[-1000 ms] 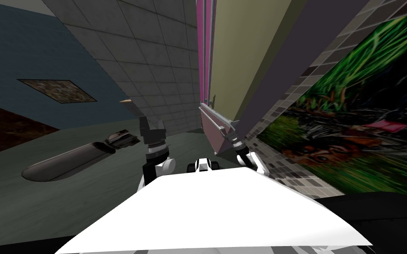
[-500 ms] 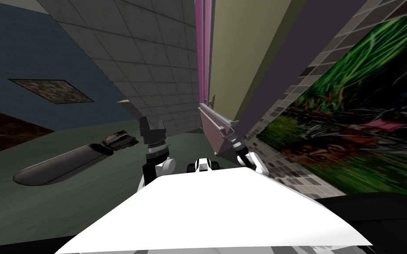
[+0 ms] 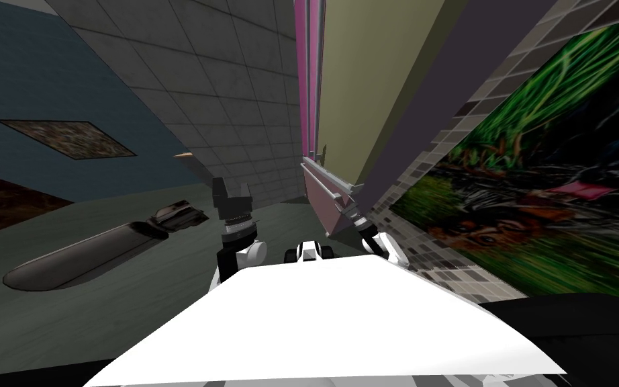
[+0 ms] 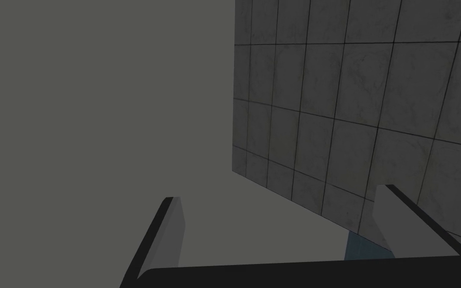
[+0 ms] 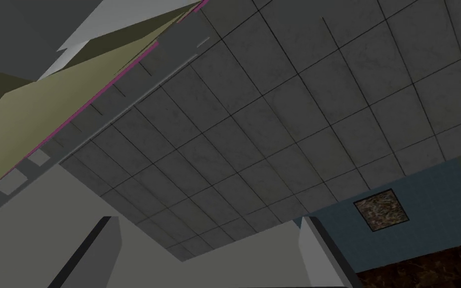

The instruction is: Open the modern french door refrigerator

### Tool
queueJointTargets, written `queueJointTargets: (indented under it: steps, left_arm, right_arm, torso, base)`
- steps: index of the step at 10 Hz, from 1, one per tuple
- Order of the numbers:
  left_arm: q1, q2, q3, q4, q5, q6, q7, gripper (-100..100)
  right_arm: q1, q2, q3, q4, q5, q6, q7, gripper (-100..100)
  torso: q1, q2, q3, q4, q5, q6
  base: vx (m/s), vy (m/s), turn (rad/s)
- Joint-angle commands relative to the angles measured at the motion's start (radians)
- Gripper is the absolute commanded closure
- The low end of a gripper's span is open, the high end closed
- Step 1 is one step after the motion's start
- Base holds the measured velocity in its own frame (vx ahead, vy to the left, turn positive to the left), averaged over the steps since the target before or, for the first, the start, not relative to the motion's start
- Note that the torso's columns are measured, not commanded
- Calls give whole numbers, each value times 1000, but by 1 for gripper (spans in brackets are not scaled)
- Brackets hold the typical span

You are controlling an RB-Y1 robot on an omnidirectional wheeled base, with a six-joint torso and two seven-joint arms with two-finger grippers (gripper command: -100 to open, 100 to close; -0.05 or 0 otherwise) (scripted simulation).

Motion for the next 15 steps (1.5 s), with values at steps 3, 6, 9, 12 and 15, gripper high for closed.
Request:
queueJointTargets:
  steps: [3,6,9,12,15]
  left_arm:
    - [0,0,0,0,0,0,0,0]
    - [0,0,0,0,0,0,0,0]
    - [0,0,0,0,0,0,0,0]
    - [0,0,0,0,0,0,0,0]
    - [0,0,0,0,0,0,0,0]
  right_arm:
    - [-9,-1,-18,53,53,-20,121,-100]
    - [-12,-1,-26,76,75,-30,205,-100]
    - [-18,3,-42,121,114,-51,292,-100]
    - [-20,9,-50,143,132,-62,363,-100]
    - [-24,28,-64,182,163,-83,445,-100]
  torso:
    - [0,0,0,0,0,0]
    - [0,-1,-1,0,0,0]
    - [0,1,0,0,0,0]
    - [0,0,0,0,0,0]
    - [1,0,0,0,0,0]
  base:
    - [28,-2,-25]
    - [42,-4,-15]
    - [42,-8,-17]
    - [41,-11,-13]
    - [43,-9,-13]
